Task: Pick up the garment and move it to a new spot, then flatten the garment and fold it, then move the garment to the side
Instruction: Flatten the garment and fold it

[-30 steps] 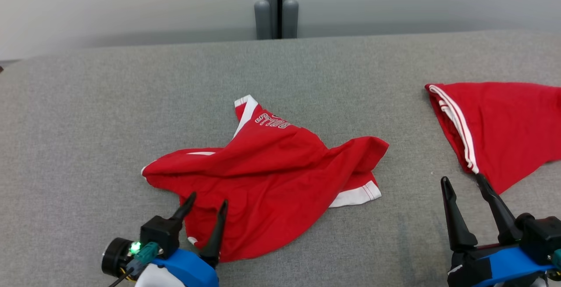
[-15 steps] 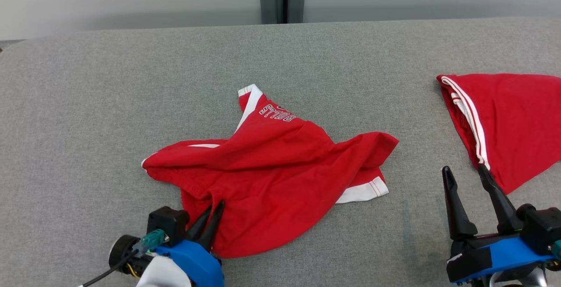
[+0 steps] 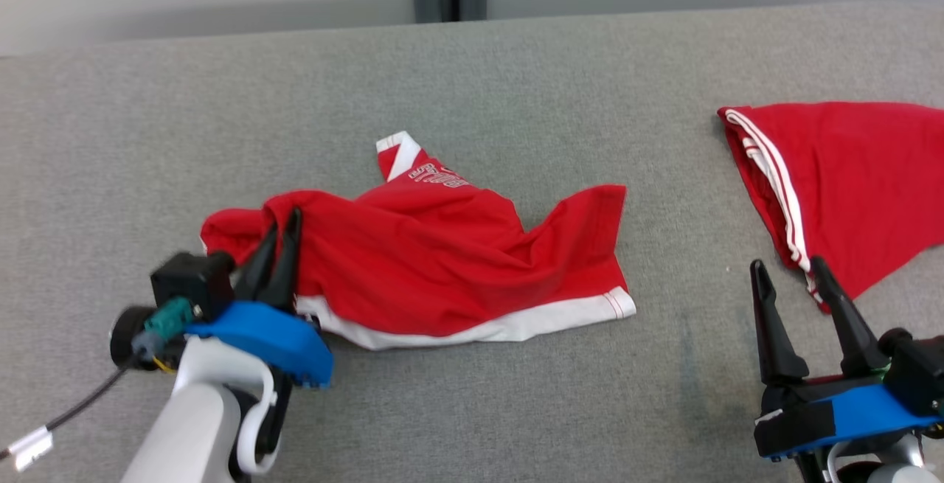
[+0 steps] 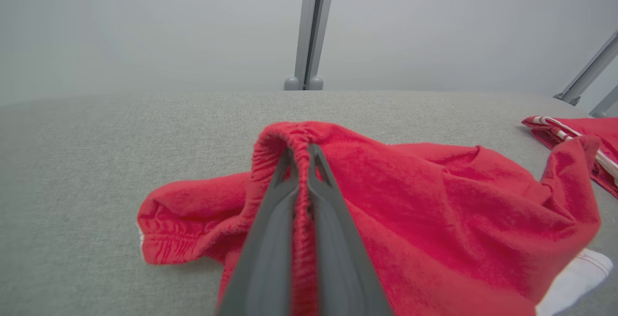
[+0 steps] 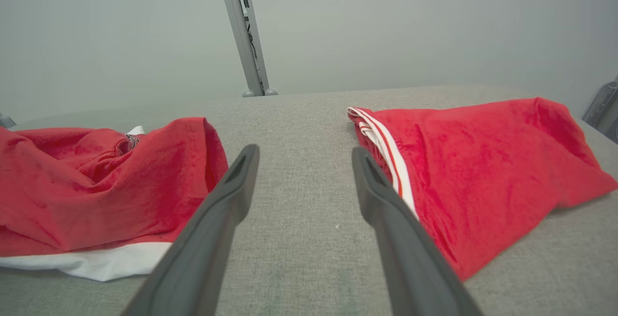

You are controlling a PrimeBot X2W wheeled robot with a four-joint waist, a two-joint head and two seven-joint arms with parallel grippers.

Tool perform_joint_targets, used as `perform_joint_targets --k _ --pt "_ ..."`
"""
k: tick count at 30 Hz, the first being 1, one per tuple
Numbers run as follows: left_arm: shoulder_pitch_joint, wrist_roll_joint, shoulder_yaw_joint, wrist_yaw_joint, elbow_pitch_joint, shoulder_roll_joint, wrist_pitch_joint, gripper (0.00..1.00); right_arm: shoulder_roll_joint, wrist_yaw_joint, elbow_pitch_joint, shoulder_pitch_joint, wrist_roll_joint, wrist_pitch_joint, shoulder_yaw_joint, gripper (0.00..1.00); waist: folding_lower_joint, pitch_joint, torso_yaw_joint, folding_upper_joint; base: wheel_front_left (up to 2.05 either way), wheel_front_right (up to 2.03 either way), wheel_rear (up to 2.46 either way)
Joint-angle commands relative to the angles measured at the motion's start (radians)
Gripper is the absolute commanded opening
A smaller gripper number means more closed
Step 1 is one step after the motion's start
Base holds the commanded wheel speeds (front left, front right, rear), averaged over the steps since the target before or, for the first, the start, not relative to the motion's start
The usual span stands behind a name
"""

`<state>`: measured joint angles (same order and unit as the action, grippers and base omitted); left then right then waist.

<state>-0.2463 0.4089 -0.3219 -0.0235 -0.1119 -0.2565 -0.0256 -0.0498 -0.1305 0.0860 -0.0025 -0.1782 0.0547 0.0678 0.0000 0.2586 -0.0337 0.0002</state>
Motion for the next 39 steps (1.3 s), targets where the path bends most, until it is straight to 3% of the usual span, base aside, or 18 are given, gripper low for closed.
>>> perform_joint_targets --k 1,5,10,12,13,18,23,35,39 --pt "-0.042 -0.002 0.013 -0.011 -0.022 0.005 0.014 0.00 -0.002 0.000 0.006 -0.018 -0.001 0.010 0.002 1.00 0.0000 0.014 -0.002 -0.0002 0.00 0.00 0.00" --pt "-0.119 0.015 0.037 -0.017 -0.137 0.024 0.033 0.00 -0.002 0.000 0.002 -0.040 -0.010 0.024 -0.010 1.00 0.0000 0.056 -0.020 -0.0002 0.00 0.00 0.00" --pt "-0.197 0.031 0.050 0.007 -0.292 0.037 0.082 0.00 -0.002 0.000 -0.021 -0.060 -0.019 0.047 -0.014 1.00 0.0000 0.085 -0.038 -0.0002 0.00 0.00 0.00" --pt "-0.217 0.017 0.041 0.016 -0.339 0.030 0.108 0.85 -0.002 0.000 -0.031 -0.064 -0.021 0.054 -0.014 1.00 0.0000 0.087 -0.040 -0.0002 0.00 0.00 0.00" --pt "-0.223 0.011 0.040 0.015 -0.359 0.028 0.123 1.00 -0.002 0.000 -0.036 -0.066 -0.022 0.057 -0.014 1.00 0.0000 0.085 -0.041 -0.0002 0.00 0.00 0.00" --pt "-0.196 -0.028 0.030 -0.007 -0.382 0.024 0.219 1.00 -0.002 0.000 -0.055 -0.050 -0.024 0.072 -0.005 1.00 0.0000 0.040 -0.032 -0.0002 0.00 0.00 0.00" --pt "-0.130 -0.062 0.032 -0.035 -0.312 0.014 0.276 1.00 -0.002 0.000 -0.052 -0.027 -0.006 0.062 0.002 1.00 0.0000 -0.025 -0.004 -0.0002 0.00 0.00 0.00" --pt "0.136 -0.096 0.058 -0.043 -0.031 -0.035 0.291 1.00 -0.002 0.000 -0.004 0.055 0.033 -0.010 0.007 1.00 0.0000 -0.170 0.043 -0.0002 0.00 0.00 0.00" --pt "0.198 -0.087 0.063 -0.046 -0.017 -0.051 0.287 1.00 -0.002 0.000 0.004 0.078 0.027 -0.024 0.005 1.00 0.0000 -0.189 0.043 -0.0002 0.00 0.00 0.00"
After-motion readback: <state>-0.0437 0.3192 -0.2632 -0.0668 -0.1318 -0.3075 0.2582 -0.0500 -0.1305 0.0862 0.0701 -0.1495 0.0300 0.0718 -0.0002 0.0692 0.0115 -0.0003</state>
